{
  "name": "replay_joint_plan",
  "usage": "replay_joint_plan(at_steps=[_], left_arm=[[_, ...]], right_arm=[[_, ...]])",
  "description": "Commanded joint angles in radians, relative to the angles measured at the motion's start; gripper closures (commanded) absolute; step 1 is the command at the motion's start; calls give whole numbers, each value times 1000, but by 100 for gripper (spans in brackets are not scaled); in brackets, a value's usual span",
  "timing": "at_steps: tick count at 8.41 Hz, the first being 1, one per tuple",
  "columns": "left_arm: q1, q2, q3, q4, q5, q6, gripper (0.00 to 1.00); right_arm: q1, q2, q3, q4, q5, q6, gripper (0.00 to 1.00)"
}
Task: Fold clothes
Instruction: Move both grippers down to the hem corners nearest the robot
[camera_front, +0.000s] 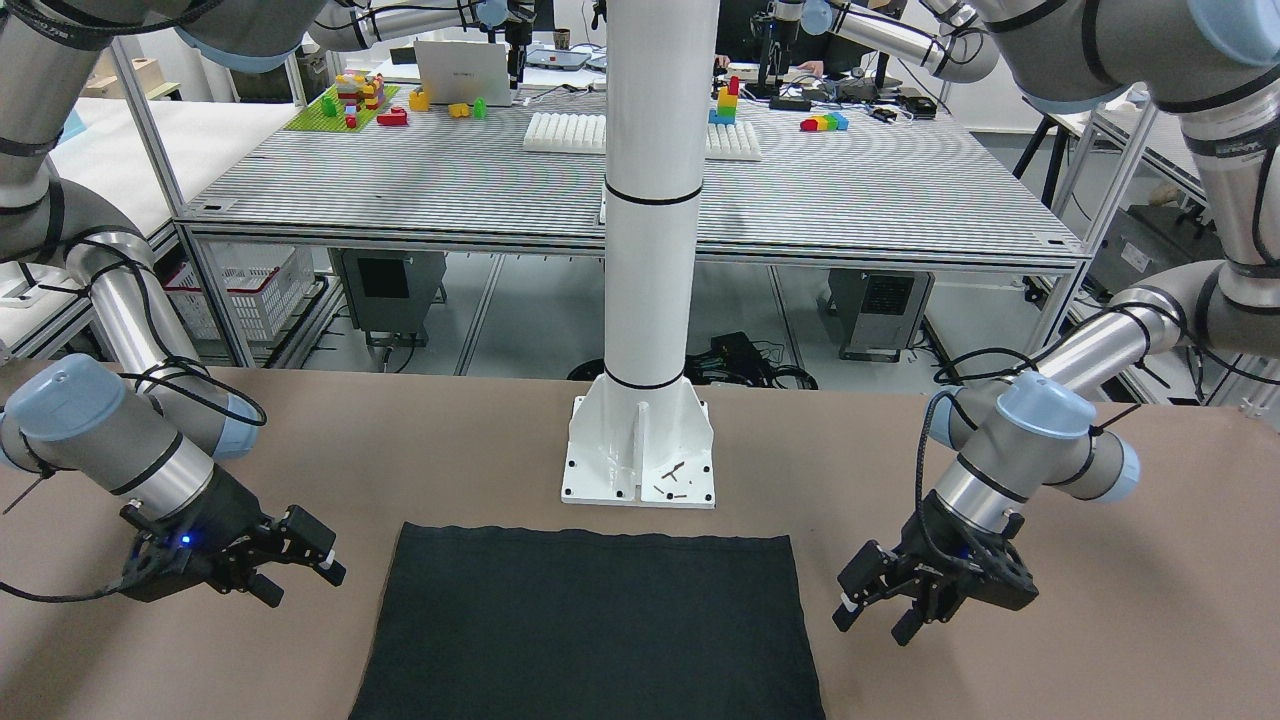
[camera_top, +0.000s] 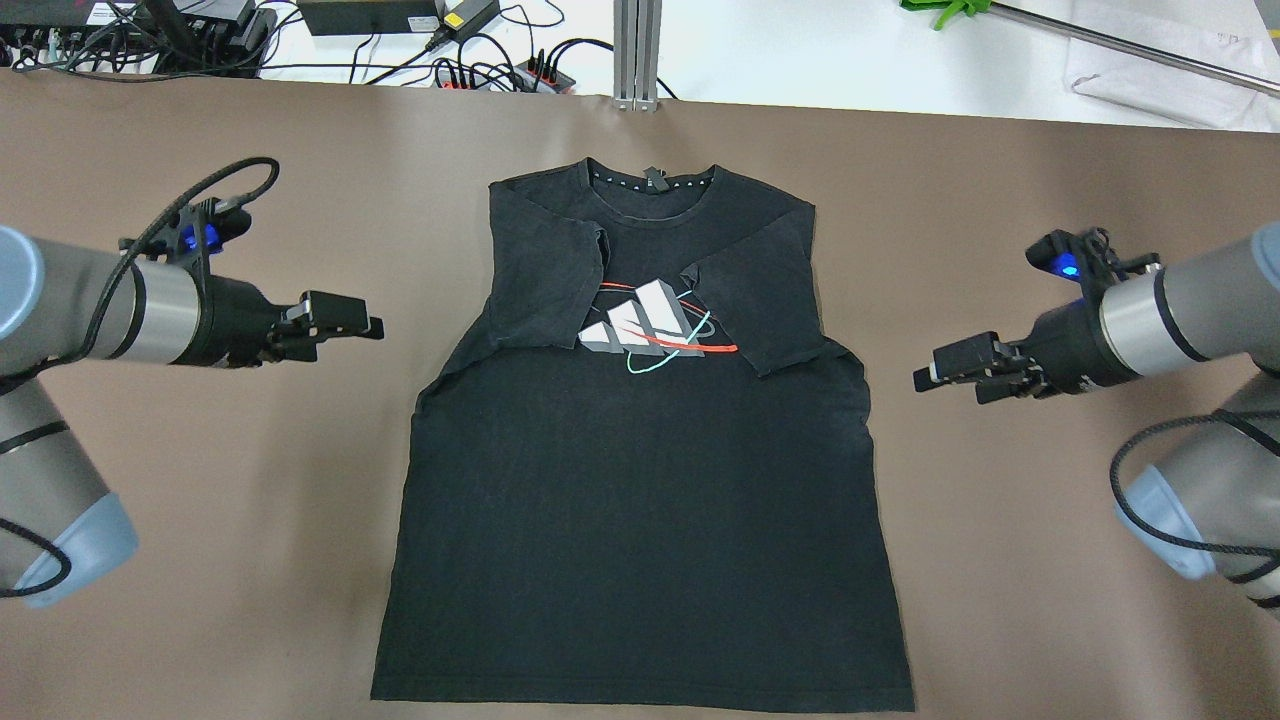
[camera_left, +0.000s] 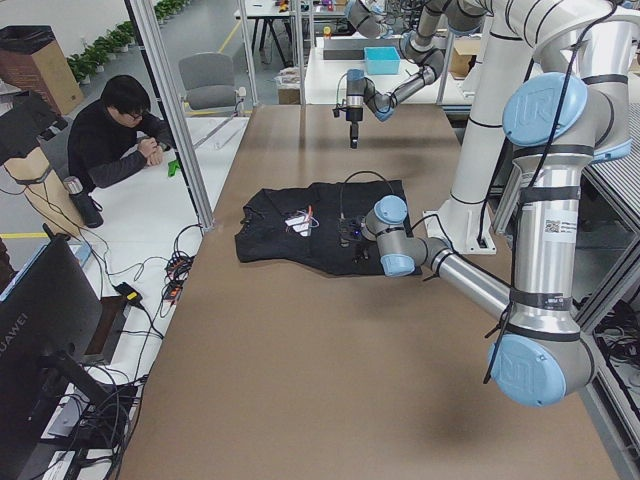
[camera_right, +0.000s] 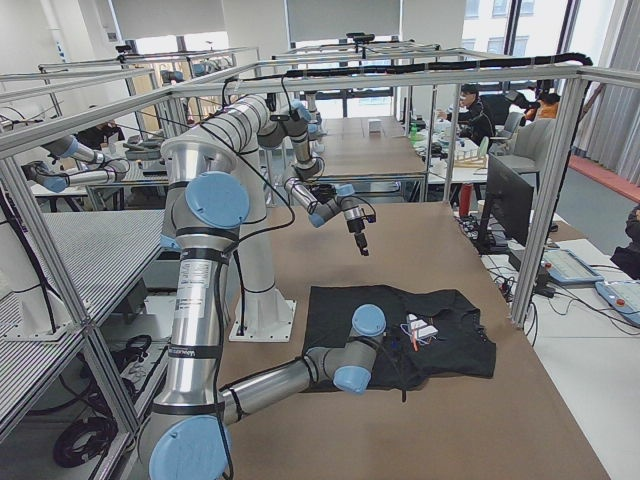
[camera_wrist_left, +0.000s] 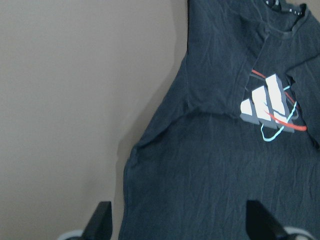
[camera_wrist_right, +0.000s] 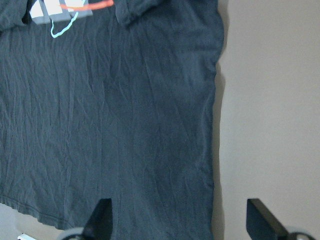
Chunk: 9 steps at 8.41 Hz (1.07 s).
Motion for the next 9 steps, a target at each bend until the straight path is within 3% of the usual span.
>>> replay_joint_plan(at_steps=[1, 5, 7, 9], left_arm=[[166, 126, -96, -61, 147, -43, 6], [179, 152, -116, -57, 178, -48, 6], [181, 158, -116, -55, 191, -48, 6], [181, 158, -115, -55, 191, -48, 6]], right_arm=[[-209, -75, -5, 156, -141, 108, 6], [-418, -95, -21, 192, -306, 113, 6], [-424, -135, -22, 204, -305, 113, 6], [-437, -141, -82, 280, -306, 113, 6]])
